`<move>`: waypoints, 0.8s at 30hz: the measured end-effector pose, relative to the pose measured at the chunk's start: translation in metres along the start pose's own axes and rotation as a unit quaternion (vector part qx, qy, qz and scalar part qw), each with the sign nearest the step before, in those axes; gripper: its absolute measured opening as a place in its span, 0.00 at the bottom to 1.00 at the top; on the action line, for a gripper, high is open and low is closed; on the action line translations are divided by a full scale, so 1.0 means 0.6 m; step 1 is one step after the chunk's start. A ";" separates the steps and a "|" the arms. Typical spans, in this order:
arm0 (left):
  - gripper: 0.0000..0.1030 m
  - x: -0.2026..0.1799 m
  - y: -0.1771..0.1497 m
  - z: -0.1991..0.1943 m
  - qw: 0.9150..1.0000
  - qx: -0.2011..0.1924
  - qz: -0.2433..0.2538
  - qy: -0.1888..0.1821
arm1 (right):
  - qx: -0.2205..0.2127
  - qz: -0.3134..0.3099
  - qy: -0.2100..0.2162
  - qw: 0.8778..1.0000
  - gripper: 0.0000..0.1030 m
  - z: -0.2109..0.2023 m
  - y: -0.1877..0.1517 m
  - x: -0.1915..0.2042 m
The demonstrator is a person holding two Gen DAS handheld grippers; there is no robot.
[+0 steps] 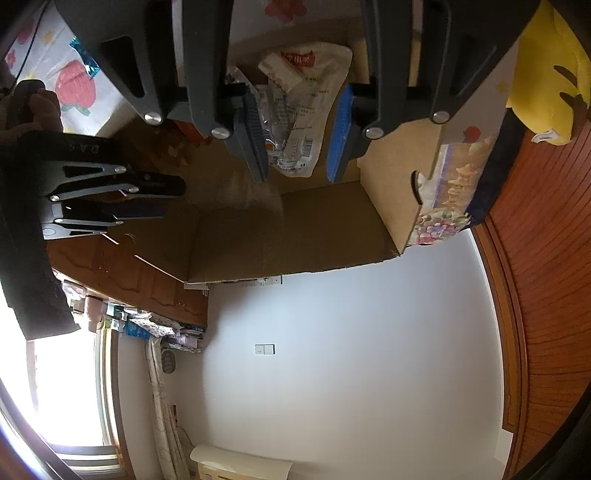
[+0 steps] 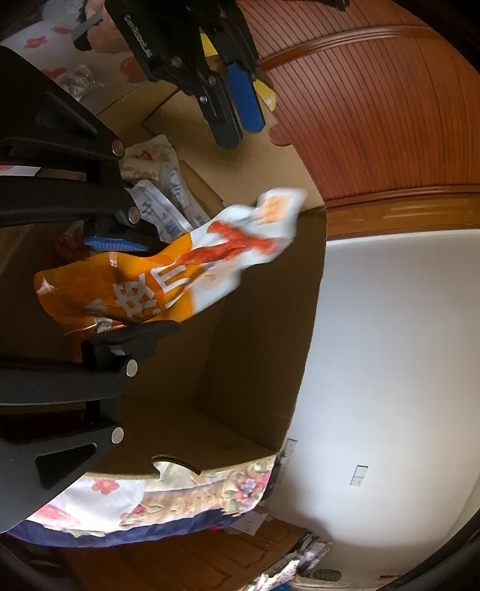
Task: Organize snacks
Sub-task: 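Open the left gripper over the box while the right releases the orange packet inside, then move both grippers back to the remaining snacks on the bedspread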
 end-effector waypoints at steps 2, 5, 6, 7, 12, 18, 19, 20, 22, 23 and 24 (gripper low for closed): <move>0.32 0.000 -0.001 -0.016 1.000 -0.001 0.001 0.002 | 0.000 0.009 0.009 1.000 0.38 -0.007 0.002 0.000; 0.33 -0.003 0.001 -0.049 1.000 -0.003 0.007 0.006 | -0.006 0.018 0.025 0.999 0.37 -0.040 0.002 0.006; 0.33 -0.004 0.003 -0.057 1.000 -0.003 0.009 0.008 | -0.012 0.018 0.026 0.999 0.37 -0.053 0.003 0.010; 0.34 -0.006 0.004 -0.069 1.000 -0.004 0.011 0.008 | -0.017 0.018 0.027 0.999 0.37 -0.069 0.004 0.015; 0.38 -0.021 -0.004 -0.123 1.000 -0.007 0.016 0.006 | -0.033 0.015 0.029 0.999 0.37 -0.155 -0.010 0.033; 0.41 -0.051 -0.044 -0.170 1.000 0.000 0.022 0.002 | -0.032 0.023 0.035 0.999 0.38 -0.234 -0.082 0.046; 0.41 -0.055 -0.052 -0.174 1.000 0.003 0.020 -0.001 | -0.033 0.028 0.041 0.998 0.38 -0.249 -0.099 0.047; 0.41 -0.060 -0.060 -0.180 1.000 0.005 0.018 -0.002 | -0.034 0.029 0.043 0.998 0.38 -0.256 -0.109 0.050; 0.41 -0.065 -0.074 -0.188 1.000 0.007 0.012 -0.003 | -0.038 0.030 0.037 0.998 0.38 -0.276 -0.130 0.053; 0.41 -0.068 -0.082 -0.191 1.000 0.009 0.010 -0.004 | -0.040 0.031 0.035 0.998 0.38 -0.286 -0.140 0.054; 0.41 -0.071 -0.088 -0.193 1.000 0.011 0.008 -0.006 | -0.040 0.033 0.035 0.998 0.38 -0.292 -0.147 0.056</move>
Point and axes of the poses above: each gripper's, at about its wrist camera, not at the fingertips, and z roughly the way its jaws point, x to its left, y to its top, the point moved 2 cm from there along z, roughly the way its jaws point, and after that the axes turned 13 degrees about z, right-handed, at the moved point
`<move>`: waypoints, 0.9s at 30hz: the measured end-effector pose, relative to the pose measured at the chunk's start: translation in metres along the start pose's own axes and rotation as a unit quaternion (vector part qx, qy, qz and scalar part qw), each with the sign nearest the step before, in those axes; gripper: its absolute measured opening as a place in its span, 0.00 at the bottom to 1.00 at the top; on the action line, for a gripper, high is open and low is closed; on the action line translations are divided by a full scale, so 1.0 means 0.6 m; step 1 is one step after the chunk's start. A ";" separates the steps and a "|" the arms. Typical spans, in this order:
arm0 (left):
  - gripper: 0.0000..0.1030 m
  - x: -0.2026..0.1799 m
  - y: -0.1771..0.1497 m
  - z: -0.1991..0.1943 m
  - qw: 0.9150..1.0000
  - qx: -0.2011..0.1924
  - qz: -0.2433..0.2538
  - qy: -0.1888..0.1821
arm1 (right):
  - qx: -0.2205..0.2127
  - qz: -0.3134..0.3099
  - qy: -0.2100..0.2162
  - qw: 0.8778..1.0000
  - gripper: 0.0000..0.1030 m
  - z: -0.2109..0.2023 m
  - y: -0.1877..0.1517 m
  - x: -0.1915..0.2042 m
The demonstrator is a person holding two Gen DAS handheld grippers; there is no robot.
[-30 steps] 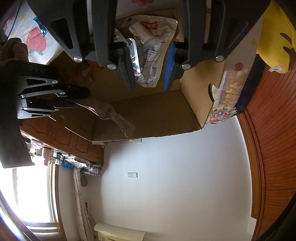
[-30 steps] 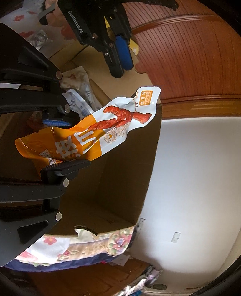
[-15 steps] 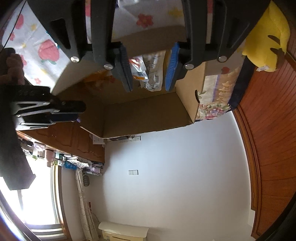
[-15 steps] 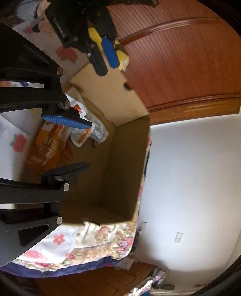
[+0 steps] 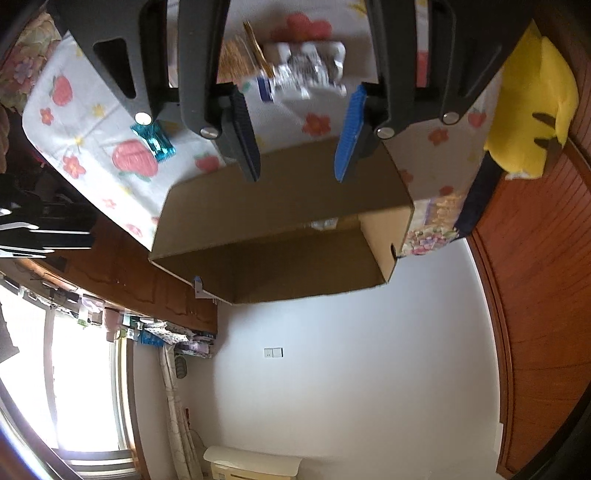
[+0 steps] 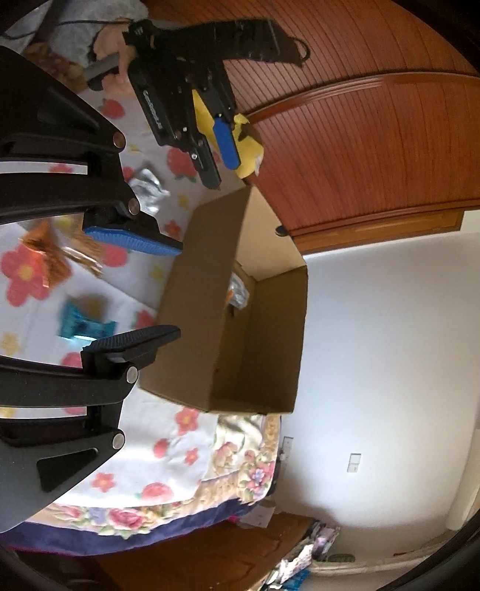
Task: Organize snacks
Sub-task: 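Move both grippers back to the remaining snacks on the bedspread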
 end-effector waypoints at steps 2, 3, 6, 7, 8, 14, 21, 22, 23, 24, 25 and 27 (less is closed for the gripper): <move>0.41 -0.007 -0.011 -0.004 1.000 0.004 -0.002 -0.005 | 0.004 0.001 -0.001 1.000 0.38 -0.012 -0.016 0.003; 0.42 -0.010 -0.016 -0.006 1.000 0.006 -0.002 -0.006 | 0.005 0.002 -0.003 1.000 0.38 -0.017 -0.024 0.004; 0.42 -0.018 -0.034 -0.013 1.000 0.012 0.001 -0.009 | 0.011 0.006 -0.006 1.000 0.38 -0.027 -0.050 0.002; 0.43 -0.020 -0.041 -0.015 1.000 0.015 0.002 -0.009 | 0.014 0.008 -0.006 1.000 0.38 -0.028 -0.061 0.003; 0.43 -0.023 -0.050 -0.018 1.000 0.017 0.001 -0.011 | 0.019 0.009 -0.005 1.000 0.38 -0.029 -0.072 0.003; 0.45 -0.035 -0.092 -0.023 0.999 0.031 -0.005 -0.016 | 0.043 0.017 -0.008 0.999 0.39 -0.016 -0.132 0.008; 0.45 -0.039 -0.127 -0.020 0.999 0.042 -0.020 -0.018 | 0.066 0.033 -0.002 0.997 0.41 0.023 -0.184 0.007; 0.45 -0.040 -0.130 -0.020 0.999 0.042 -0.021 -0.018 | 0.071 0.038 -0.003 0.997 0.41 0.031 -0.191 0.005; 0.45 -0.041 -0.133 -0.021 0.999 0.042 -0.019 -0.015 | 0.076 0.042 -0.002 0.996 0.41 0.035 -0.195 0.004; 0.45 -0.043 -0.135 -0.022 0.999 0.042 -0.017 -0.011 | 0.080 0.045 0.000 0.996 0.41 0.040 -0.200 0.004; 0.45 -0.045 -0.136 -0.022 0.999 0.042 -0.016 -0.009 | 0.084 0.048 0.000 0.995 0.41 0.045 -0.205 0.003; 0.45 -0.046 -0.139 -0.022 0.999 0.042 -0.023 -0.014 | 0.091 0.054 0.001 0.994 0.41 0.054 -0.211 0.002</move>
Point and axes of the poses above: each gripper's, at about its wrist camera, not at the fingertips, and z roughly the way its jaws point, x to its left, y to its top, the point moved 2 cm from there along z, roughly the way its jaws point, and after that the axes turned 13 degrees about z, right-handed, at the moved point
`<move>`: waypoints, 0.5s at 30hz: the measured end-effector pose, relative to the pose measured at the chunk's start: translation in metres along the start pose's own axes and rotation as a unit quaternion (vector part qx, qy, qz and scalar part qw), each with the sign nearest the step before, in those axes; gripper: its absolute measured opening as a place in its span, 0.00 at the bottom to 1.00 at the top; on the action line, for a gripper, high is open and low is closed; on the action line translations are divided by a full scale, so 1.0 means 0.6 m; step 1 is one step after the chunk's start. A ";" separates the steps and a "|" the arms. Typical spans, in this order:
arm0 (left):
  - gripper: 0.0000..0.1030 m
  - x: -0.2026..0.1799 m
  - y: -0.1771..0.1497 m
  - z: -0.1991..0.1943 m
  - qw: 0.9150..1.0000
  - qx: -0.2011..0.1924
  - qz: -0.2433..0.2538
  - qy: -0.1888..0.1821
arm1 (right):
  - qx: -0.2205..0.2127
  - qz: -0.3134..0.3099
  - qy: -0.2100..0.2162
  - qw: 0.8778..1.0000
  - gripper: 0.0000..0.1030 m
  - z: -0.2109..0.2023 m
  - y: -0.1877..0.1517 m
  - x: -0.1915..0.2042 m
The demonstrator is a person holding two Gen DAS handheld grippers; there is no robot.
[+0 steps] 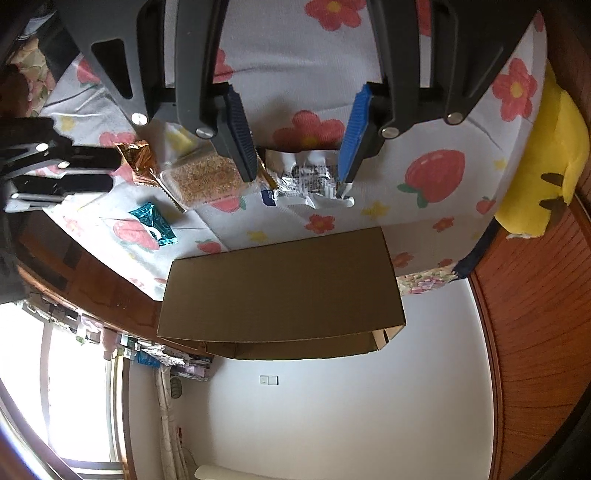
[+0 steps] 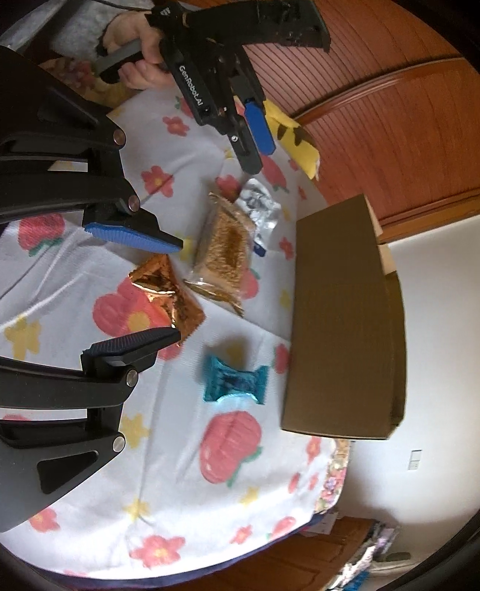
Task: Organize snacks
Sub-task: 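Move both grippers back to the remaining snacks on the bedspread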
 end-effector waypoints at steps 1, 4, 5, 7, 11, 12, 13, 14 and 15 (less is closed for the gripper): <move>0.45 0.000 0.000 0.000 1.000 0.000 -0.003 -0.003 | 0.007 0.007 0.003 1.000 0.41 0.007 -0.002 -0.001; 0.45 -0.003 0.000 0.001 1.000 0.000 -0.006 -0.006 | 0.016 0.025 0.013 0.999 0.41 0.022 -0.005 -0.003; 0.45 -0.003 0.000 0.000 1.000 0.000 -0.006 -0.006 | 0.018 0.026 0.012 0.999 0.41 0.027 -0.005 -0.002; 0.45 -0.003 0.000 0.001 1.000 0.000 -0.005 -0.006 | 0.019 0.027 0.009 0.999 0.41 0.033 -0.006 -0.002; 0.45 -0.006 0.000 0.001 1.000 0.000 -0.007 -0.006 | 0.021 0.031 -0.005 0.999 0.41 0.044 -0.006 -0.004; 0.45 -0.006 -0.001 0.002 1.000 0.001 -0.009 -0.007 | 0.021 0.032 -0.007 0.999 0.41 0.047 -0.004 -0.004; 0.45 -0.007 0.000 0.003 1.000 0.001 -0.010 -0.007 | 0.020 0.032 -0.009 0.999 0.41 0.049 -0.003 -0.004; 0.45 -0.009 0.000 0.003 1.000 0.002 -0.010 -0.008 | 0.019 0.031 -0.014 0.999 0.41 0.050 0.000 -0.003; 0.45 -0.011 0.001 0.004 1.000 0.002 -0.009 -0.009 | 0.018 0.029 -0.020 0.999 0.41 0.052 0.002 -0.003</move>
Point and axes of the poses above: each gripper's, at about its wrist camera, not at the fingertips, and z roughly the way its jaws point, x to its left, y to its top, the point moved 2 cm from there along z, roughly the way its jaws point, and after that the axes turned 13 degrees about z, right-handed, at the moved point
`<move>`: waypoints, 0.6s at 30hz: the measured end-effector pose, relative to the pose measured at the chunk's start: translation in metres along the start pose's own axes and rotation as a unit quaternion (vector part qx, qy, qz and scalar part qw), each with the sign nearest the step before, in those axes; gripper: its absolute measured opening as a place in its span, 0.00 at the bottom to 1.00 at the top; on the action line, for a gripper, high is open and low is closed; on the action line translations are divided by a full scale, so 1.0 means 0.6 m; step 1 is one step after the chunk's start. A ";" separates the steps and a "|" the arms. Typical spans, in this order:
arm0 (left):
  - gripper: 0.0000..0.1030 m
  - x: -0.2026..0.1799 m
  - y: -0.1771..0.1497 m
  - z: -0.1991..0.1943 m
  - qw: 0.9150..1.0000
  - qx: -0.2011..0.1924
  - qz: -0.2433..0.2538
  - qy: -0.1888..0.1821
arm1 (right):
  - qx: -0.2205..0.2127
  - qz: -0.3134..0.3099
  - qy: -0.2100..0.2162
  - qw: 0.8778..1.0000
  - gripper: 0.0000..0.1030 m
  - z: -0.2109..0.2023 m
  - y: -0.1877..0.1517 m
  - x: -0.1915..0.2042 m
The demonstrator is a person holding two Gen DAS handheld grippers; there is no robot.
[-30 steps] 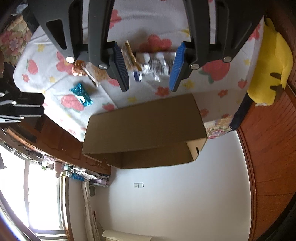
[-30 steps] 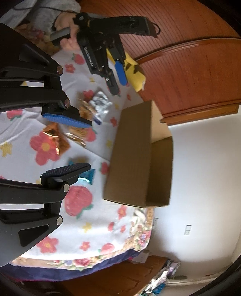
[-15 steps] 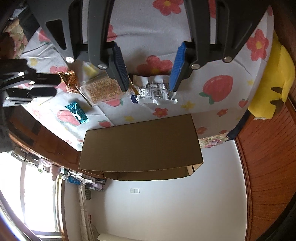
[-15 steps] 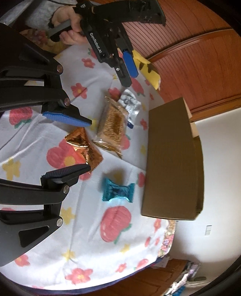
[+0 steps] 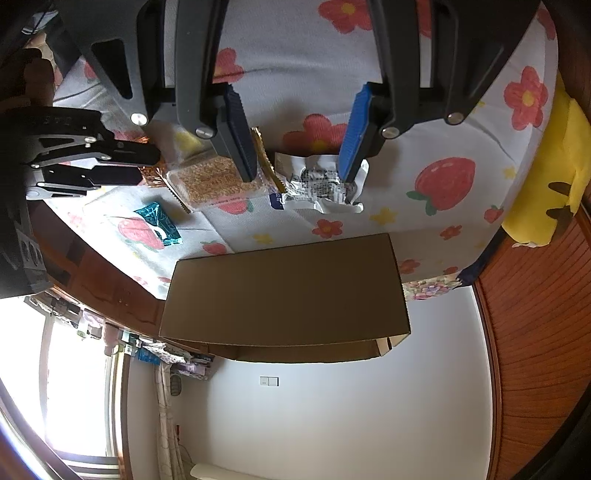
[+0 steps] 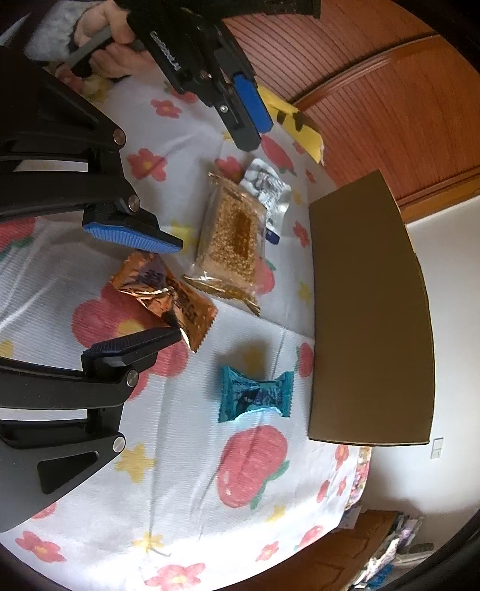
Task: Organize snacks
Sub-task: 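Move both grippers back to the remaining snacks on the bedspread, then grasp the gold candy with the right gripper while the left approaches the rice-cake packet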
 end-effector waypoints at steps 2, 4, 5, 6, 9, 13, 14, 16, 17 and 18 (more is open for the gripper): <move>0.45 -0.003 0.002 0.002 1.000 0.000 0.003 -0.002 | -0.004 -0.010 -0.017 1.000 0.41 0.003 0.003 0.002; 0.46 -0.008 0.005 0.004 1.000 0.002 0.012 -0.004 | -0.004 -0.020 -0.025 0.999 0.35 0.006 0.001 0.002; 0.46 -0.011 0.008 0.006 1.000 0.003 0.020 -0.005 | -0.005 -0.026 -0.027 0.999 0.28 0.005 0.000 0.001; 0.46 -0.016 0.011 0.006 1.000 0.002 0.027 -0.008 | -0.003 -0.028 -0.027 0.999 0.23 0.003 -0.001 -0.002; 0.47 -0.028 0.019 0.014 0.999 0.006 0.045 -0.027 | 0.001 -0.027 -0.026 0.999 0.20 -0.008 0.000 -0.015; 0.48 -0.046 0.026 0.034 0.996 0.025 0.071 -0.055 | -0.012 -0.032 -0.036 0.999 0.19 -0.031 0.009 -0.041; 0.48 -0.051 0.028 0.042 0.994 0.034 0.078 -0.064 | -0.017 -0.036 -0.043 0.998 0.19 -0.036 0.013 -0.048; 0.48 -0.058 0.031 0.051 0.993 0.043 0.091 -0.068 | -0.023 -0.042 -0.056 0.997 0.19 -0.043 0.021 -0.061; 0.48 -0.061 0.033 0.056 0.992 0.049 0.099 -0.068 | -0.024 -0.044 -0.059 0.997 0.19 -0.044 0.025 -0.067; 0.48 -0.063 0.035 0.059 0.990 0.053 0.106 -0.072 | -0.024 -0.045 -0.061 0.997 0.19 -0.045 0.029 -0.073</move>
Point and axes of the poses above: each gripper's, at about its wrist camera, not at the fingertips, and z roughly the way its jaws point, x to its left, y to its top, the point moved 2 cm from there along z, roughly the way its jaws point, and after that the axes turned 13 degrees about z, right-handed, at the moved point
